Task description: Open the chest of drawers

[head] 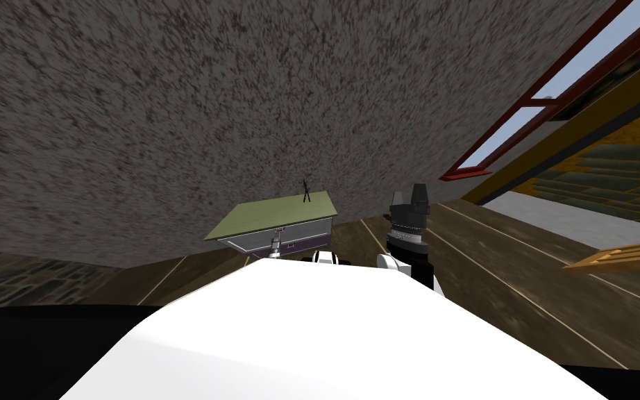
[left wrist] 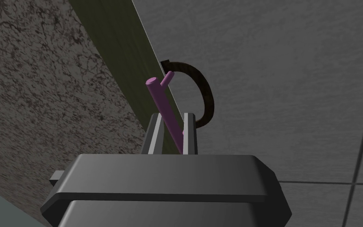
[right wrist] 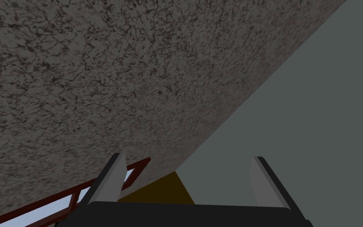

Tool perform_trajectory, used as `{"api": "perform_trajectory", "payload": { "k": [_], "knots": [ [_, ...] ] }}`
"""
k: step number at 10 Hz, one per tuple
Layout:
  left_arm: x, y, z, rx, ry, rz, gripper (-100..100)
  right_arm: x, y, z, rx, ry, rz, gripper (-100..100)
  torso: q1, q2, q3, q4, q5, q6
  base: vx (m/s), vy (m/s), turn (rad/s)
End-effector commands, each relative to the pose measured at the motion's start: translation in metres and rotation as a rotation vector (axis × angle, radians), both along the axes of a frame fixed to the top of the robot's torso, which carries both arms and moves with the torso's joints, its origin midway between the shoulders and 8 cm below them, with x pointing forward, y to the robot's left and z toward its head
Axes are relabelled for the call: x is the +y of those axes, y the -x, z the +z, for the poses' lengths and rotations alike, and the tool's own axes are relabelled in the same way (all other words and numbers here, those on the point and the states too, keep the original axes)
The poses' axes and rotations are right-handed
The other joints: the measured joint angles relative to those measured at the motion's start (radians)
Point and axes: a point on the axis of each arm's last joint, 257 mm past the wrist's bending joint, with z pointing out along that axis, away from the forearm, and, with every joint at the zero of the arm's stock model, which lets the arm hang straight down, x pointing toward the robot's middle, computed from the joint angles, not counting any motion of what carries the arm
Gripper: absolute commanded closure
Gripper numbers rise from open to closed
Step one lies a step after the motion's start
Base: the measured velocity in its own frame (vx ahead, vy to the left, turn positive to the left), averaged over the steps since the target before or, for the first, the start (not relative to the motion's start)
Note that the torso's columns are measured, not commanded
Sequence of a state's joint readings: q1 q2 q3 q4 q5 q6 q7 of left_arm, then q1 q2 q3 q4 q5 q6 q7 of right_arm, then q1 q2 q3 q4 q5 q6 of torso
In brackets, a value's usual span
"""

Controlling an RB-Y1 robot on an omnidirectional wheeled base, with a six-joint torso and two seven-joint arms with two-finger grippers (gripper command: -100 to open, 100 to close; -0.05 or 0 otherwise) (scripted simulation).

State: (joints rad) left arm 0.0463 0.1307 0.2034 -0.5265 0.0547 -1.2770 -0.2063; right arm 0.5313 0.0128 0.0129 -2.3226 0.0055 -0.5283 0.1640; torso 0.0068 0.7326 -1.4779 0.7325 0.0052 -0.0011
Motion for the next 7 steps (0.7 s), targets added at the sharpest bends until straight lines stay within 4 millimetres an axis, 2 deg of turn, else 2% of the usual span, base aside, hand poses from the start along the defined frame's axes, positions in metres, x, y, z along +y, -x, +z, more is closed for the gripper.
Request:
{"api": "perform_trajectory", "payload": {
  "k": [1,2,4,7],
  "knots": [
    [0.002,0.021,-0.006,0.014,0.004,0.024,100,0.0,0.0,0.0,0.0,0.0,0.0,0,-0.001,0.001,0.0,0.001,0.0,0.0,0.02,0.017,-0.091],
    [0.003,0.031,-0.006,0.012,0.004,0.036,100,0.0,0.0,0.0,0.0,0.0,0.0,0,-0.001,0.0,0.0,0.0,0.001,0.001,0.023,0.02,-0.137],
    [0.003,0.032,-0.007,0.014,0.004,0.037,100,0.0,0.0,0.0,0.0,0.0,0.0,0,0.001,-0.001,0.0,-0.001,0.002,0.001,0.011,0.008,-0.024],
    [0.007,0.055,-0.008,0.015,0.001,0.066,100,0.0,0.0,0.0,0.0,0.0,0.0,0,0.001,-0.001,0.0,-0.001,0.002,0.001,0.016,0.008,-0.071]
  ]
}}
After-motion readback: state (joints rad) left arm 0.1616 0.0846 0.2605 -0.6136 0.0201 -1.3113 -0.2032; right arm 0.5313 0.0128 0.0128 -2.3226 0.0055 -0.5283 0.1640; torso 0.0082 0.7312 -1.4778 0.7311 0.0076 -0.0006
